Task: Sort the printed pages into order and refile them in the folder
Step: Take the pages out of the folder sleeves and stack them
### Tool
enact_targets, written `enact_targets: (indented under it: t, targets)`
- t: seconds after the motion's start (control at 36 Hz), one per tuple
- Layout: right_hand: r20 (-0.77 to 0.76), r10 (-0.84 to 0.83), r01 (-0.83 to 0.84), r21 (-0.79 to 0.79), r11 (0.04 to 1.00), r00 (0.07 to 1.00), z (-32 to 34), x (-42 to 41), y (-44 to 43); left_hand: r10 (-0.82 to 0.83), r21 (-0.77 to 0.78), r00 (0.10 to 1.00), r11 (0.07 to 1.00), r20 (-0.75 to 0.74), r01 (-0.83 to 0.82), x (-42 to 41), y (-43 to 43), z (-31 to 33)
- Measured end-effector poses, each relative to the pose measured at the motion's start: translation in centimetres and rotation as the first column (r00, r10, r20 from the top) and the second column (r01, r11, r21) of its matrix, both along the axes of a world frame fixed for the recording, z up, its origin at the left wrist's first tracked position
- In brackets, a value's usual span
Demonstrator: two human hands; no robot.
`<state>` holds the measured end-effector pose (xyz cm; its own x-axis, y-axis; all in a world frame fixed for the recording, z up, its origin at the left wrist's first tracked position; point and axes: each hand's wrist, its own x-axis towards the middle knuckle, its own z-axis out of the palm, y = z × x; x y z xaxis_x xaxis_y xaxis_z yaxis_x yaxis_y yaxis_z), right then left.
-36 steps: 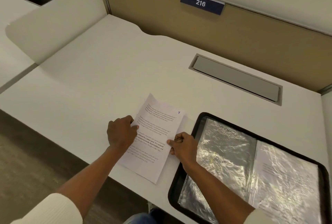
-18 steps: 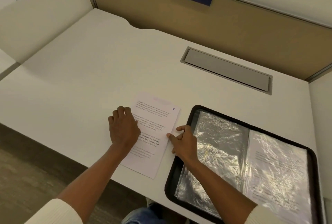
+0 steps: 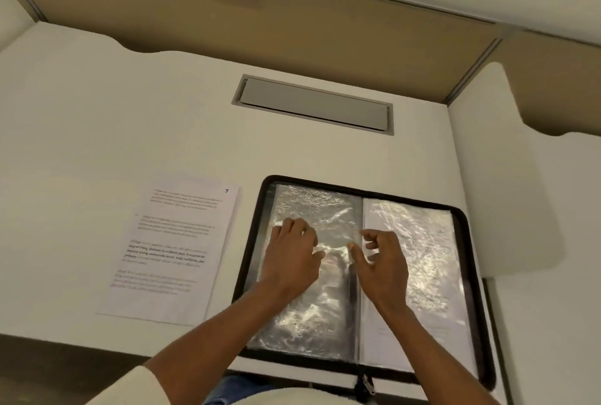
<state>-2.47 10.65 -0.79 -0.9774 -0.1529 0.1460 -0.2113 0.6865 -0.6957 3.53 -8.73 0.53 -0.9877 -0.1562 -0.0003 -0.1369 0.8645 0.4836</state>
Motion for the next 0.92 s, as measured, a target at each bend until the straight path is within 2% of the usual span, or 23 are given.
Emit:
enact_targets:
  t: [0.14, 0.28, 0.39, 0.58, 0.64, 0.72, 0.78, 0.86, 0.92]
  targets:
    - [-0.033, -0.087, 0.091, 0.141, 0.986, 0.996, -0.4, -2.2, 6.8, -0.168, 0.002, 0.985, 0.986, 0.025, 0.168, -1.8, 5.8, -0.3]
    - [-0.033, -0.076, 0.082, 0.287, 0.954, 0.997, -2.0, -4.4, 11.9, -0.275, -0.027, 0.951, 0.959, 0.144, 0.281, -3.1, 9.5, -1.0]
    - [-0.015, -0.011, 0.016, 0.381, 0.924, 1.0, -2.8, -6.3, 14.5, -0.314, -0.043, 0.919, 0.942, 0.237, 0.333, -3.3, 11.1, -1.9]
    - [0.127, 0.067, -0.115, 0.419, 0.901, 0.99, -3.3, -8.3, 15.9, -0.288, -0.107, 0.908, 0.937, 0.304, 0.332, -3.2, 12.1, -2.3]
    - [0.123, 0.074, -0.12, 0.428, 0.896, 0.99, -3.1, -8.5, 16.0, -0.282, -0.114, 0.908, 0.937, 0.31, 0.33, -3.3, 12.2, -2.1]
    - [0.073, 0.075, -0.098, 0.39, 0.916, 0.994, -2.3, -8.3, 15.6, -0.279, -0.127, 0.906, 0.935, 0.317, 0.332, -3.6, 12.4, -1.7]
    - [0.079, 0.032, -0.054, 0.287, 0.956, 0.996, -1.5, -7.8, 15.3, -0.275, -0.126, 0.907, 0.936, 0.32, 0.329, -3.8, 12.5, -1.7]
    - [0.2, -0.075, 0.06, 0.082, 0.995, 0.977, 0.1, -7.1, 14.8, -0.268, -0.119, 0.91, 0.94, 0.316, 0.319, -3.9, 12.5, -1.8]
    - [0.28, -0.126, 0.129, 0.01, 0.992, 0.952, 0.9, -6.9, 14.7, -0.267, -0.111, 0.912, 0.943, 0.312, 0.314, -3.9, 12.5, -1.9]
